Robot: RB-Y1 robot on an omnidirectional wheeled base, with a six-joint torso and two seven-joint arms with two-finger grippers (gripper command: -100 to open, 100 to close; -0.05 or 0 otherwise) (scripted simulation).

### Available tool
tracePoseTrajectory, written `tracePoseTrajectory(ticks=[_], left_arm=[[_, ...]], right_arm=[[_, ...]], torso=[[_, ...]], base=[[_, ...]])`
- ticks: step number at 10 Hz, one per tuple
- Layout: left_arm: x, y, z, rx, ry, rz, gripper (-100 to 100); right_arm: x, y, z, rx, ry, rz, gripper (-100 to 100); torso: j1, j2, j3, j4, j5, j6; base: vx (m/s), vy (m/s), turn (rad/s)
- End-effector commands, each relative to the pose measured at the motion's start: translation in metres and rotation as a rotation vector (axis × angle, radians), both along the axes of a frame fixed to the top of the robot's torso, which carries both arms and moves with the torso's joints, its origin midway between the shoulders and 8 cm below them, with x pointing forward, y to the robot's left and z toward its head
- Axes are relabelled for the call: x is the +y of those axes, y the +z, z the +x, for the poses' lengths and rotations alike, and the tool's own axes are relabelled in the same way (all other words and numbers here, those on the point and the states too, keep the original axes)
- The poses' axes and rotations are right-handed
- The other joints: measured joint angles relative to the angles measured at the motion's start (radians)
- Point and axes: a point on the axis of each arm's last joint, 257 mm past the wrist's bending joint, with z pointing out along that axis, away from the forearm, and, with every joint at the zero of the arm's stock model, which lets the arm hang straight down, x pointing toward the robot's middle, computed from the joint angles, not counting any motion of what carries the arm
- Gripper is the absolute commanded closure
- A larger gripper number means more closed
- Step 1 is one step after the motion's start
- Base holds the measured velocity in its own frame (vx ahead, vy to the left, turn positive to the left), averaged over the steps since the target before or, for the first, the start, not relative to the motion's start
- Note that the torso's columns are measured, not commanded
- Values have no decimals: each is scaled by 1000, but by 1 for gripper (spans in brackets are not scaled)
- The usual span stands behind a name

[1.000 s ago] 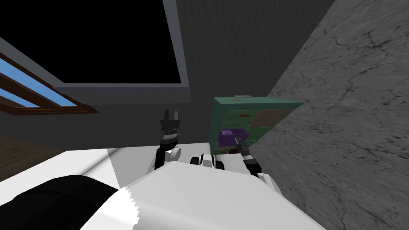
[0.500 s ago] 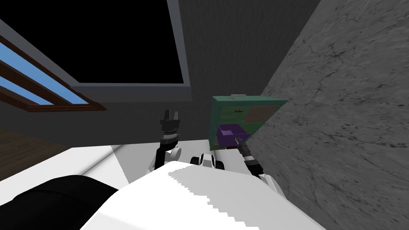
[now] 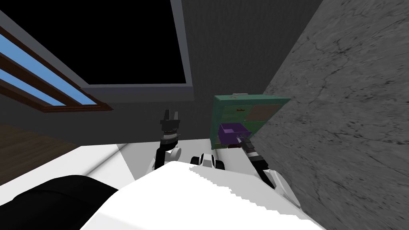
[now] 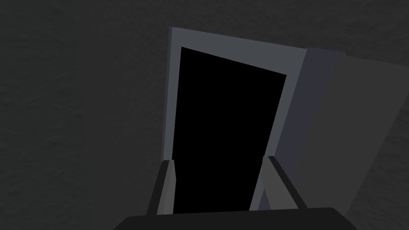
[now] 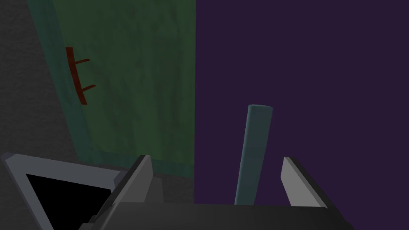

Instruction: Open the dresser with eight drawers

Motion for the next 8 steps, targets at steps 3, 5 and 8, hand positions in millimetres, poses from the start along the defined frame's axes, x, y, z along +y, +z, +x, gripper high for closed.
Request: tracePoseTrajectory(ticks=[3, 5, 8], left_arm=[[0, 0, 0, 0, 0, 0, 0], [0, 0, 0, 0, 0, 0, 0], [0, 0, 0, 0, 0, 0, 0]], right_arm=[[-22, 30, 14, -4, -12, -3, -100], [-19, 23, 11, 6, -13, -1, 0], [-20, 22, 10, 9, -14, 0, 0]], torso=[[0, 1, 1, 0, 0, 0], [1, 0, -1, 2, 2, -1], [1, 0, 0, 0, 1, 0]], base=[[-46, 49, 18], [-16, 9, -4], [0, 0, 0]])
